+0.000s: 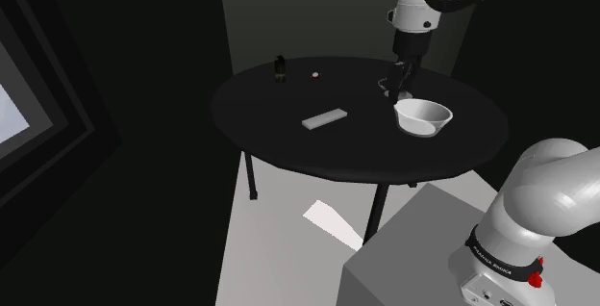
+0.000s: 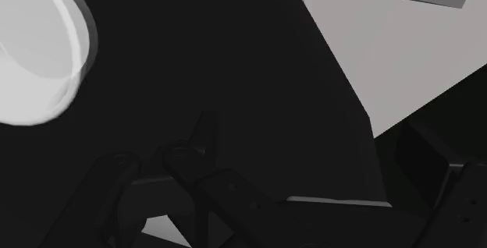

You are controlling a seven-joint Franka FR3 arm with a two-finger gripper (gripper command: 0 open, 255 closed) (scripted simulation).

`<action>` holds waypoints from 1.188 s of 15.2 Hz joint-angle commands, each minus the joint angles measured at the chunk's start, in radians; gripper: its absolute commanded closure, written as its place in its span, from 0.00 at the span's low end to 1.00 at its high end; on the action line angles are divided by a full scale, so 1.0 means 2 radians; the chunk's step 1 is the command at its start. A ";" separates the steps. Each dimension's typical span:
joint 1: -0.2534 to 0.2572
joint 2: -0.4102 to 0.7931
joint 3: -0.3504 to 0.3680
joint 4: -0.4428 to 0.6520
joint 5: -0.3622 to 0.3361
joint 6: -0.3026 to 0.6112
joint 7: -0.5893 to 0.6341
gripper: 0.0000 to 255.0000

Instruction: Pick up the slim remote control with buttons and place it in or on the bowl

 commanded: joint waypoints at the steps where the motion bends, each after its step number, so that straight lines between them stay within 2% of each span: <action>1: 0.000 0.000 0.000 0.000 0.000 0.000 0.000 0.00; 6: 0.009 0.068 -0.056 0.009 -0.028 0.063 -0.117 0.00; 10: 0.019 0.137 -0.096 0.033 -0.038 0.109 -0.209 0.00; 14: 0.032 0.214 -0.129 0.072 -0.033 0.148 -0.302 0.00; 18: 0.043 0.297 -0.153 0.122 -0.014 0.176 -0.397 0.00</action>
